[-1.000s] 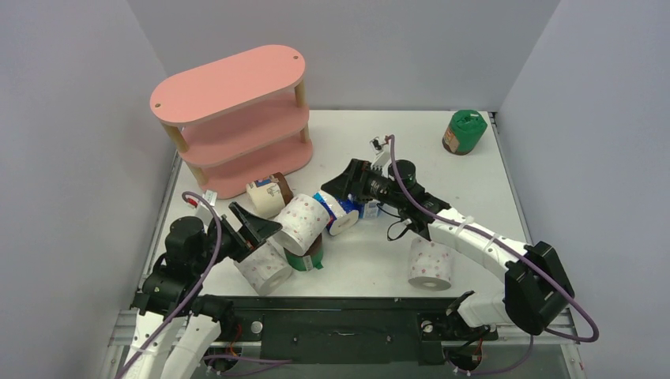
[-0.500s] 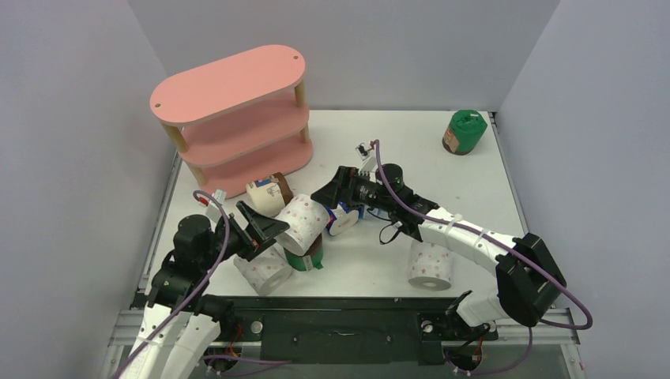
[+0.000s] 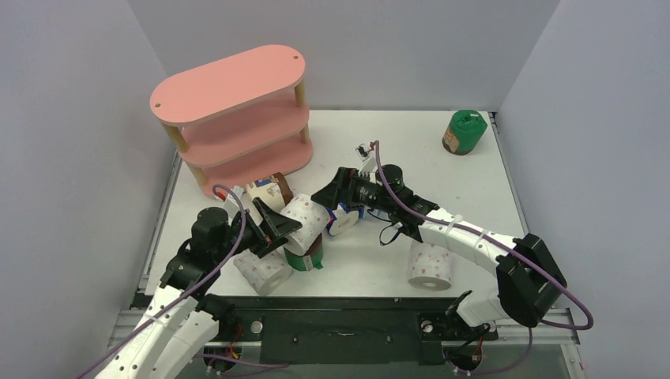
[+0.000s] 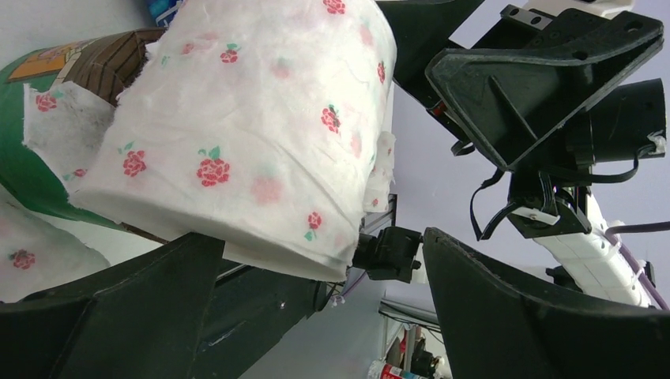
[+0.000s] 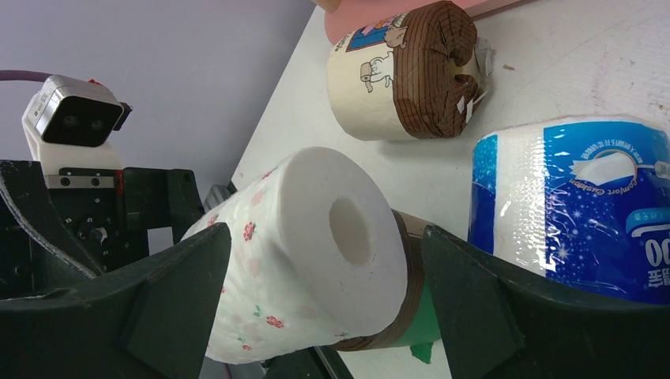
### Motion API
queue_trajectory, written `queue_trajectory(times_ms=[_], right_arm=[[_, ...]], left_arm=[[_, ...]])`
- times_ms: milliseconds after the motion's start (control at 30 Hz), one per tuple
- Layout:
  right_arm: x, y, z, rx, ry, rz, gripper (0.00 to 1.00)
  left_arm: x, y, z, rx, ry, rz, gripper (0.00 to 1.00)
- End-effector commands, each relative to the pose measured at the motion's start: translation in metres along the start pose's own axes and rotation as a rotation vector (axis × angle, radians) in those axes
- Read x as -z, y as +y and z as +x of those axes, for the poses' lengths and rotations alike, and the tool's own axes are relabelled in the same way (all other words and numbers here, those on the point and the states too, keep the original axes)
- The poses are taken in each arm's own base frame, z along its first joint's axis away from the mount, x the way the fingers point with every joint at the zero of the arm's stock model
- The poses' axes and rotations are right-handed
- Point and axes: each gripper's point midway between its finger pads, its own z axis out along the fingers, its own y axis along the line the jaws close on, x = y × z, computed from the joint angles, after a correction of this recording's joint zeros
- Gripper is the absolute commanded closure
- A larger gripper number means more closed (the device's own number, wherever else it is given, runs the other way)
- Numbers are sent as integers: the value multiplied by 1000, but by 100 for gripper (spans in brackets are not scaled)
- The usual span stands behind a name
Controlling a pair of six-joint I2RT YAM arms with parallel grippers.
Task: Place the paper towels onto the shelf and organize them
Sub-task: Adjust the paper towel at the center of the board.
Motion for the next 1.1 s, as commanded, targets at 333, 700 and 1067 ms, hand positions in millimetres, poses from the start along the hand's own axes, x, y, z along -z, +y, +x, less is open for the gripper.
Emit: queue_trajectory(times_ms=[333, 700, 1067], right_arm=[[20, 11, 13, 63, -21, -31, 15], [25, 6, 28, 97, -1, 0, 15], [32, 6, 24, 116, -17, 21, 15]], left_arm=[[-11, -8, -26, -10, -150, 21, 7], [-19, -4, -27, -30, -152, 29, 40], [-16, -8, -26, -46, -157, 66, 65]])
